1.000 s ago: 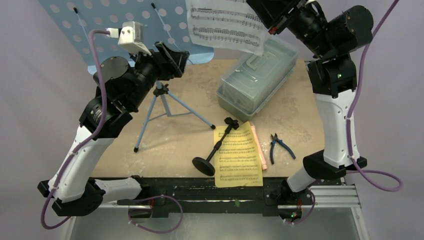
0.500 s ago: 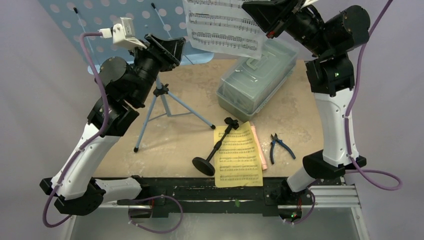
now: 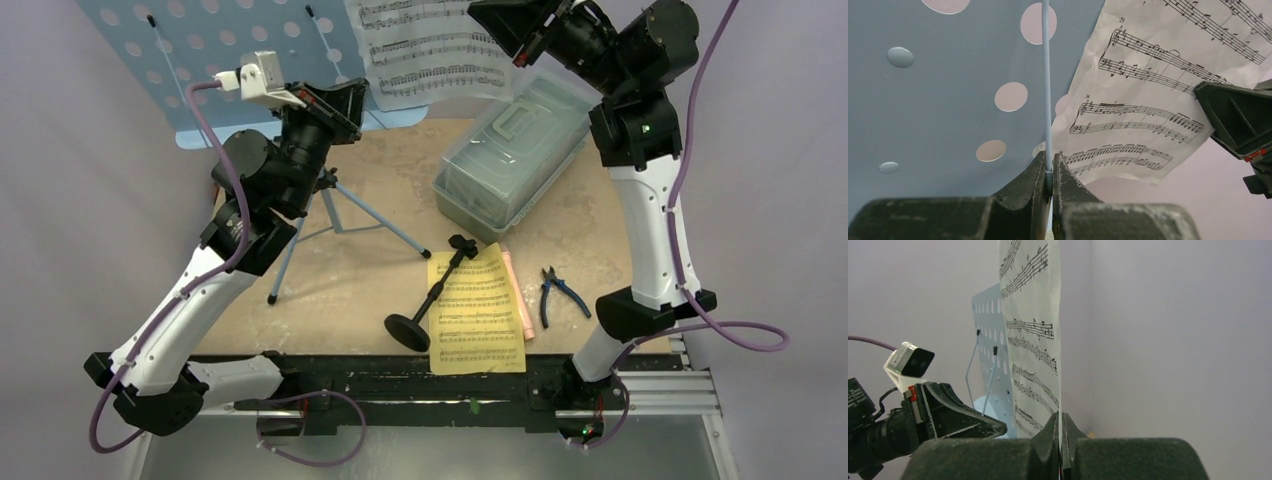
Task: Set up the instrument practice props
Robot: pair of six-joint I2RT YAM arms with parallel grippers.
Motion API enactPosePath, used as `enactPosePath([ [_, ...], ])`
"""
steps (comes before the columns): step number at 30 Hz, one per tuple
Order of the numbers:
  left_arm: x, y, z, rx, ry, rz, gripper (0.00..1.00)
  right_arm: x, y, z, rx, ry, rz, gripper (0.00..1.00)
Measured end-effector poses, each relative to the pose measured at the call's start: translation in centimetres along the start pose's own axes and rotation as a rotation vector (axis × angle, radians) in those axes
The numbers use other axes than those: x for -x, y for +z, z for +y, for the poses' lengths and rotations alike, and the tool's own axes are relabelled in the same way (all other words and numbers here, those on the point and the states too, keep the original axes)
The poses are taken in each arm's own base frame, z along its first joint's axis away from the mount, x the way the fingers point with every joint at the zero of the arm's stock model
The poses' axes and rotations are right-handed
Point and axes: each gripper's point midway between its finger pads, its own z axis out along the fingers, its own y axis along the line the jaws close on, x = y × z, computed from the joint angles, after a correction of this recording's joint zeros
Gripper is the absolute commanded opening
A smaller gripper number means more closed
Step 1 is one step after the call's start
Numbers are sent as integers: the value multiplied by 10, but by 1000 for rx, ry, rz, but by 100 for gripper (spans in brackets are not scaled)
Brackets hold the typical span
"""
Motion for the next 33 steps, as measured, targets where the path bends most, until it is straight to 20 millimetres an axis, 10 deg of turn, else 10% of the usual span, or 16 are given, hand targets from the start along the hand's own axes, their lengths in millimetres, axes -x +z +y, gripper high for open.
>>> enactPosePath([
  [14,5,-14,-13,-166,100,-99,0,7,24,23,77,-14,-67,0],
  [33,4,-13,-14,-188,123,-116,0,-33,68,54,121,18,-61,0],
])
